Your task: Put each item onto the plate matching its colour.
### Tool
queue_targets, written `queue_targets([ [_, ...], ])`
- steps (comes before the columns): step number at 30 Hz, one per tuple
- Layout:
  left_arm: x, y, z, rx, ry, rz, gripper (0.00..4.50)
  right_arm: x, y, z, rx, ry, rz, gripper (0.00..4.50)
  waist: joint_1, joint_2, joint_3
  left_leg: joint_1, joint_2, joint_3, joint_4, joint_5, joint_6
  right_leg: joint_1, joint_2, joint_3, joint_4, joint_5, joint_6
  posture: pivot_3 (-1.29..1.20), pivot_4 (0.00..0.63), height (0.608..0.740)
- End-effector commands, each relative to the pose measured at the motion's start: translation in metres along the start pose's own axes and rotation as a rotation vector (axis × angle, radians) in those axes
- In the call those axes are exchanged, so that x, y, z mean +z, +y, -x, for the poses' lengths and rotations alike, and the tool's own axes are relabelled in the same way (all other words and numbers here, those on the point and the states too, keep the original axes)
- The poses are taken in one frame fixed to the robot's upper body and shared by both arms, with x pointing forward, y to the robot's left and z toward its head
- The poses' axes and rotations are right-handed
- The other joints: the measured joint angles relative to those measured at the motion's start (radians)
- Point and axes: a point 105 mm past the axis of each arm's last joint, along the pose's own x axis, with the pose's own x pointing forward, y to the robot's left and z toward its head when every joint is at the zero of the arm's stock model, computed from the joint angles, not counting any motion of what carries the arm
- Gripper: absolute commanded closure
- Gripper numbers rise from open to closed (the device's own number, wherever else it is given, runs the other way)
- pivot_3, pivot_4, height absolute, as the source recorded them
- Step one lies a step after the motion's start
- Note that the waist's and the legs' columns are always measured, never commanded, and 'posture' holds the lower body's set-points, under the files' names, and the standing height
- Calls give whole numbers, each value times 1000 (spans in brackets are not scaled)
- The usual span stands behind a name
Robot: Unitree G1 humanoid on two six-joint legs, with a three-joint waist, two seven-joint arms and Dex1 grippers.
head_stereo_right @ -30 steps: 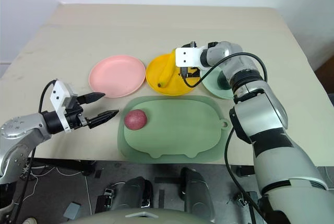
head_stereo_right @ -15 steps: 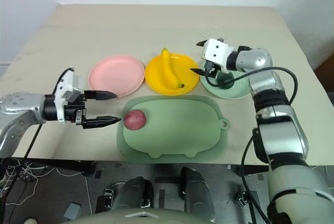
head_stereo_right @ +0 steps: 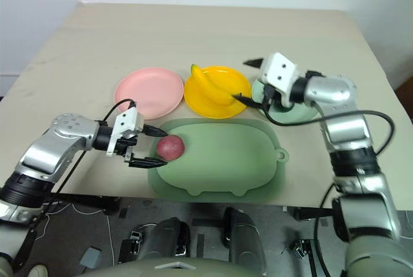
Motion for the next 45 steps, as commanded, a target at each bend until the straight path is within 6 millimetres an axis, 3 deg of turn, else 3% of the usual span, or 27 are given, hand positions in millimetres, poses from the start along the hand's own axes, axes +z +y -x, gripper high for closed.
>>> queue_targets([
  [1,5,0,-4,-7,-9,-34,0,14,14,16,66,-31,-82,50,0,0,0,0,0,0,0,0,0,0,0,0,0,0,0,0,150,740],
  [4,5,-3,-8,-18,-14,-30,0,13,41,23,173,-22,-187,50,1,0,0,1,0,-1,0,0,1,1,0,0,1,0,0,0,150,740],
  [10,3,-4,-10,-25,-11,-18,0,9,66,21,213,-20,-270,50,0,0,0,2,0,-1,1,0,1,1,0,0,1,0,0,0,150,740],
  [13,2,-3,-9,-22,-12,-1,577,8,73,19,218,-21,-289,0,1,0,0,1,0,-1,1,0,1,1,0,0,0,0,0,0,150,740],
  [16,2,-2,-9,-15,-17,1,1538,8,76,17,217,-24,-300,0,1,0,0,1,0,-1,1,0,1,1,0,0,0,0,0,0,150,740],
  [17,3,-2,-8,-13,-20,3,1603,9,76,17,216,-25,-302,0,1,0,0,1,0,-1,1,0,1,1,0,0,0,0,0,0,150,740],
  [22,12,1,-1,9,-67,9,1603,12,75,15,214,-31,-301,0,0,-1,0,1,0,-1,1,0,1,1,0,0,0,0,0,0,150,740],
  [26,41,34,38,211,-212,50,1603,23,79,12,256,-63,-300,0,1,-1,0,1,0,-2,1,0,1,1,0,0,1,0,0,0,150,740],
  [30,28,69,78,449,-148,21,1603,28,93,4,314,-80,-309,0,-1,-1,0,1,0,-2,1,0,1,1,0,0,1,0,0,0,150,740],
  [34,14,106,104,680,-135,53,1603,26,98,-5,318,-79,-299,0,1,-2,0,2,0,-1,1,0,1,2,0,0,1,0,0,0,150,740],
  [35,11,112,107,718,-141,71,1603,26,99,-7,315,-82,-299,0,2,-2,-1,2,0,-2,1,0,1,2,0,-1,0,0,0,0,150,740],
  [40,-11,120,86,742,-62,68,36,24,98,-11,299,-86,-295,0,3,-4,-2,0,-1,-1,3,0,2,3,-1,-1,0,1,1,0,150,740],
  [45,-13,120,63,693,-118,122,36,20,97,-8,280,-71,-290,0,2,-4,-2,0,-1,-1,3,0,1,3,-1,-1,-1,1,2,0,150,740],
])
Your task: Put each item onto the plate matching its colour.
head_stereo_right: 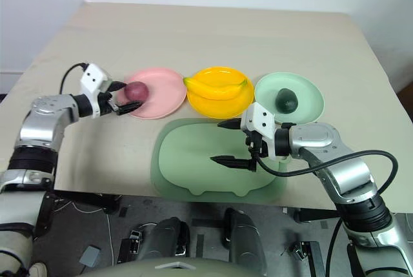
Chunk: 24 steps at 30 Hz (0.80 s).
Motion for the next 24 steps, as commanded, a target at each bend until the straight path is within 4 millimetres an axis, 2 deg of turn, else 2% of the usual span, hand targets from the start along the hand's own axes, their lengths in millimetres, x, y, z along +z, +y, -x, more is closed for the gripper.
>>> queue_targets([
  [1,10,-1,-3,-3,-36,-19,36,5,0,4,-14,-12,34,0,-1,0,0,0,0,0,0,0,0,0,0,0,0,0,0,0,150,740],
  [4,13,-3,-5,-1,-62,3,36,4,-2,7,-31,-7,29,0,-2,0,0,1,0,0,0,0,0,0,0,0,0,0,0,0,150,740],
  [7,28,2,1,34,-154,54,36,3,-5,11,-49,-3,23,0,-3,0,0,1,0,0,0,-1,1,0,0,0,1,0,0,0,150,740],
  [10,37,11,16,99,-222,89,36,1,-12,16,-84,-2,17,0,-2,0,0,1,1,-1,0,-1,1,0,0,0,1,0,0,0,150,740],
  [14,33,14,45,190,-223,77,36,-1,-28,26,-177,-8,9,0,-7,0,0,2,1,0,0,0,1,0,0,1,1,0,0,0,150,740],
  [17,28,6,71,200,-224,84,36,-3,-36,33,-222,-12,-20,0,-6,0,0,3,1,-1,-1,0,1,0,0,2,1,0,0,0,150,740],
  [20,29,-6,87,187,-228,92,36,-10,-42,45,-260,9,-41,0,1,0,0,2,2,-1,0,-1,1,0,0,1,1,0,0,0,150,740],
  [24,22,-21,107,208,-207,111,36,-21,-50,62,-322,46,-62,0,0,-1,0,3,1,-1,0,-1,1,2,-2,1,0,0,0,0,150,740],
])
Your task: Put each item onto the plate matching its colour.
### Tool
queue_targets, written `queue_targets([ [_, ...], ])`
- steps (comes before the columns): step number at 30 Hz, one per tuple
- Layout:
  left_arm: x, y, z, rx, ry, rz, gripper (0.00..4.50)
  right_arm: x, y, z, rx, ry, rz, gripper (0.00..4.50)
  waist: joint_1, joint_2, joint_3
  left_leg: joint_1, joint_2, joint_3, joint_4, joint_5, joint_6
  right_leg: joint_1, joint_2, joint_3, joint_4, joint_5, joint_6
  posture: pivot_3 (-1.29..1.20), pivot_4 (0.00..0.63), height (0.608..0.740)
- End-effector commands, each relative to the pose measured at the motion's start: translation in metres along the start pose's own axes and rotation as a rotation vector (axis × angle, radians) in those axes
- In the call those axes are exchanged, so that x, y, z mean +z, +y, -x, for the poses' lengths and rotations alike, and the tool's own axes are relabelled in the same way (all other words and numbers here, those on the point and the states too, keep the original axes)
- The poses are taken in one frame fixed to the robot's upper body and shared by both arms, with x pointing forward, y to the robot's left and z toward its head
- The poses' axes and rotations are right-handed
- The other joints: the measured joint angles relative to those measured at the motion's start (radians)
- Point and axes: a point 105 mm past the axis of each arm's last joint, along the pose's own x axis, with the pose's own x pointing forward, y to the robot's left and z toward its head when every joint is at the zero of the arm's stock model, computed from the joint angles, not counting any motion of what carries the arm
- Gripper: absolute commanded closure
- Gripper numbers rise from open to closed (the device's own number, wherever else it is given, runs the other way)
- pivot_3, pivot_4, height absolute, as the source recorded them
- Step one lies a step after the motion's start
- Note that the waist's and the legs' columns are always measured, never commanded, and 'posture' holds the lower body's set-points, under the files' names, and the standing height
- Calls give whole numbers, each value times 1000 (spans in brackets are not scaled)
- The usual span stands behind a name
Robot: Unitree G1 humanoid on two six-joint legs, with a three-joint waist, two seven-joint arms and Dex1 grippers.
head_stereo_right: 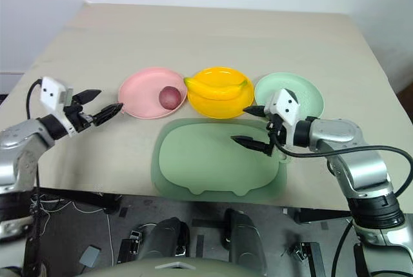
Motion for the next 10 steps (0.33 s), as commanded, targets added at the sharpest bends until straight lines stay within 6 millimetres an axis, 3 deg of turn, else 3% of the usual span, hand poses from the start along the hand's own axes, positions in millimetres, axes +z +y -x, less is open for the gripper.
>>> queue_targets([
  [1,14,-11,16,5,-29,-32,36,3,-14,18,-68,-4,18,0,-3,0,0,1,0,0,0,0,0,0,0,0,0,0,0,0,150,740],
  [5,1,-43,36,-69,38,-21,36,-3,-18,33,-108,20,-7,0,-4,0,0,2,0,0,-2,0,0,0,1,2,0,0,0,0,150,740],
  [10,-10,-55,43,-62,74,2,36,-4,-14,38,-113,32,-14,0,-2,0,0,4,0,0,-2,0,0,1,2,2,0,-1,-1,0,150,740],
])
